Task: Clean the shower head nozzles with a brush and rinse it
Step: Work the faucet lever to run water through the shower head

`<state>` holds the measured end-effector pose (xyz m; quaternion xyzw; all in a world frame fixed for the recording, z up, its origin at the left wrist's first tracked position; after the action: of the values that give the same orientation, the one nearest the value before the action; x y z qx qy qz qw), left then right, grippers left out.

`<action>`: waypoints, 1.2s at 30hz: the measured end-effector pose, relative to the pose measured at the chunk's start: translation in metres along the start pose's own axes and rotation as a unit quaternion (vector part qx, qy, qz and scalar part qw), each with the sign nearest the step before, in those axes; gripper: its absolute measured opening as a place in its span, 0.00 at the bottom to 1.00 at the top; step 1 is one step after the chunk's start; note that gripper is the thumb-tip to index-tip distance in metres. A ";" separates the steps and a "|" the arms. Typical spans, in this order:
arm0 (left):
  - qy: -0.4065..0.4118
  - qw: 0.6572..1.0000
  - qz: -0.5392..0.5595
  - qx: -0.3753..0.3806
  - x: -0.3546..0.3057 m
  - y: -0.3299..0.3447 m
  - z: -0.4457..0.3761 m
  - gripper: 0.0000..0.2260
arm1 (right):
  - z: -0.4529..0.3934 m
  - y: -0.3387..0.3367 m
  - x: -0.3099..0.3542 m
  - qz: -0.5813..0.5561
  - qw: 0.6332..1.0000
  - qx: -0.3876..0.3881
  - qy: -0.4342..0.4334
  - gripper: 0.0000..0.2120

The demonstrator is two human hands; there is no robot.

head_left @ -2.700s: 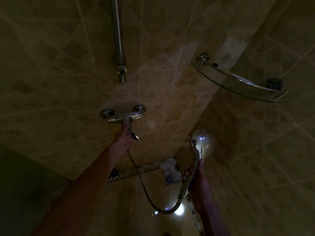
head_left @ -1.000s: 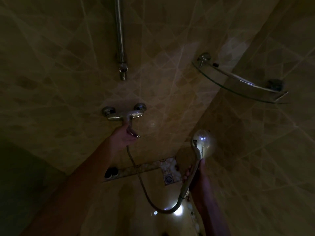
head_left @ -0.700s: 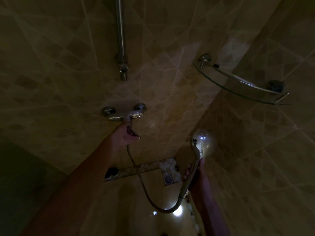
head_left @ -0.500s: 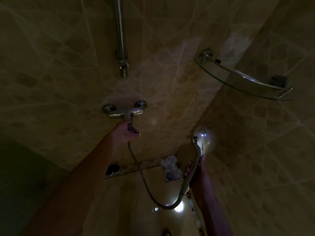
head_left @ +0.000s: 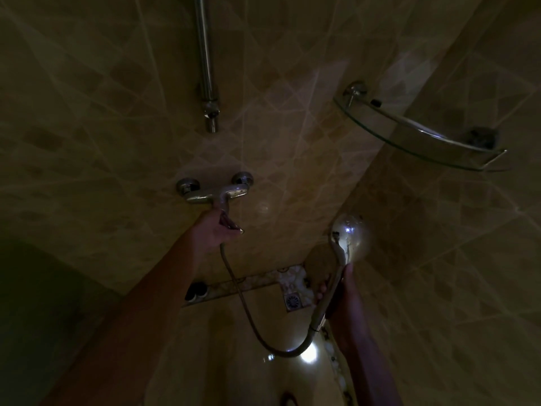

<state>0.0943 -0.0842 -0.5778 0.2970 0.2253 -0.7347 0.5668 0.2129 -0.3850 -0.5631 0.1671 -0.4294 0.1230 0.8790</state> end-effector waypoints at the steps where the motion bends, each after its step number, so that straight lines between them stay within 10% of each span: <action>1: 0.002 1.000 0.004 -0.004 -0.002 0.001 0.000 0.12 | 0.001 0.002 0.002 -0.003 1.000 -0.007 -0.003 0.30; 25: -0.005 0.993 0.118 -0.022 0.003 0.014 -0.008 0.14 | 0.006 0.001 0.017 -0.011 1.000 -0.023 0.004 0.28; 36: 0.140 0.967 -0.188 -0.103 -0.008 -0.026 0.009 0.23 | 0.031 -0.010 0.032 0.052 0.997 -0.017 -0.046 0.14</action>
<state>0.0684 -0.0783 -0.5661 0.2888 0.4287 -0.7520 0.4091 0.2138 -0.4042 -0.5222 0.1351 -0.4796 0.1533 0.8533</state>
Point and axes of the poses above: each hand's wrist, its own z-axis away from the middle knuckle, its own y-axis out of the palm, x = y × z, the point moved 8 cm from there along -z, towards the middle knuckle, and after that the axes turned 12 degrees about -x, right-handed, at the moved point
